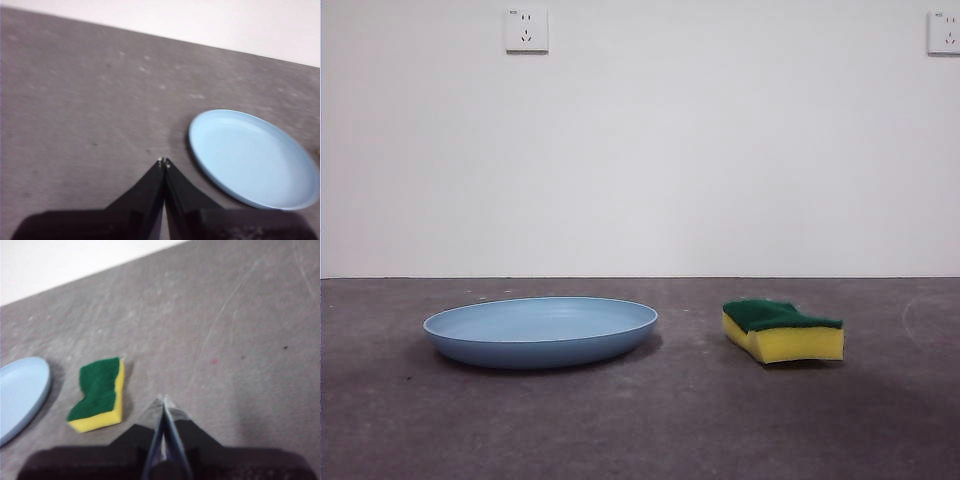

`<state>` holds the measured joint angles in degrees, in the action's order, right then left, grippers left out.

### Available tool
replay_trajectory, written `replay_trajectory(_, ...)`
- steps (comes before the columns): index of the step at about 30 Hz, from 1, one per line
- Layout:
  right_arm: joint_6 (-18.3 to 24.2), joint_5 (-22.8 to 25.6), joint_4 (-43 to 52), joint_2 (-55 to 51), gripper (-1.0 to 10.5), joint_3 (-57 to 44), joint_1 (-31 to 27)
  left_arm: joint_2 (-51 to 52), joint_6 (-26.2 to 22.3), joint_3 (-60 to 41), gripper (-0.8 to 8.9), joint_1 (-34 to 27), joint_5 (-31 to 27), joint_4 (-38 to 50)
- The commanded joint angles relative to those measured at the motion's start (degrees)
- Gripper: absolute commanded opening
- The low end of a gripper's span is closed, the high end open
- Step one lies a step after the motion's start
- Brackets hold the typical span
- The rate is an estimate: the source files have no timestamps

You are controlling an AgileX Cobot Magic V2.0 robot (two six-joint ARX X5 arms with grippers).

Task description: Pick up the plate,pick up the cloth,clean the plate with the cloth

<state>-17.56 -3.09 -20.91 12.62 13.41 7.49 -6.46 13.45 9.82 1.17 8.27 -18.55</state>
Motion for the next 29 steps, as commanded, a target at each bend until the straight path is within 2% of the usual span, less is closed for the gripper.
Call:
replay_trajectory(1,-1.2,-2.67,-1.14,5.31,-0.1,4.15,0.09,-4.15,2.03,2.91,-0.06,-0.17,2.27,-0.66)
replay_trajectory(7,0.72,-11.19,-3.23,19.26,-0.1,14.25,0.09,-17.03,1.51,11.02,-0.06,-0.15,4.83,-1.97)
replay_trajectory(11,5.18,-17.73,-7.02,29.38,-0.1,21.42,0.09,-26.95,-0.61,17.16,-0.06,-0.11,10.95,-3.19)
replay_trajectory(16,10.93,-18.73,-14.64,40.76,0.0,29.35,0.09,-37.59,-4.87,23.34,-0.06,0.02,18.1,-6.14)
replay_trajectory(21,14.45,-19.47,-19.15,48.72,0.1,34.14,0.09,-45.24,-5.2,26.25,-0.03,0.24,19.3,-8.15)
replay_trajectory(23,14.47,-19.47,-19.26,50.4,0.8,34.88,0.09,-47.34,-5.18,26.29,0.03,0.52,19.28,-8.15)
replay_trajectory(24,14.47,-19.45,-19.26,50.86,1.3,35.04,0.09,-48.0,-5.2,26.29,0.18,0.68,19.23,-8.28)
replay_trajectory(25,14.47,-19.45,-19.26,51.23,2.2,35.15,0.09,-48.76,-5.18,26.29,1.02,0.85,19.23,-8.48)
replay_trajectory(26,14.47,-19.34,-19.23,51.25,3.3,35.17,0.09,-49.33,-5.09,26.29,2.45,1.09,19.08,-8.48)
replay_trajectory(27,14.47,-19.32,-19.23,51.23,3.7,35.21,0.09,-49.64,-4.7,26.29,3.31,1.14,19.08,-8.33)
replay_trajectory(29,14.4,-19.37,-19.26,51.23,3.8,35.43,0.09,-50.21,-4.2,26.29,3.46,1.14,18.97,-7.3)
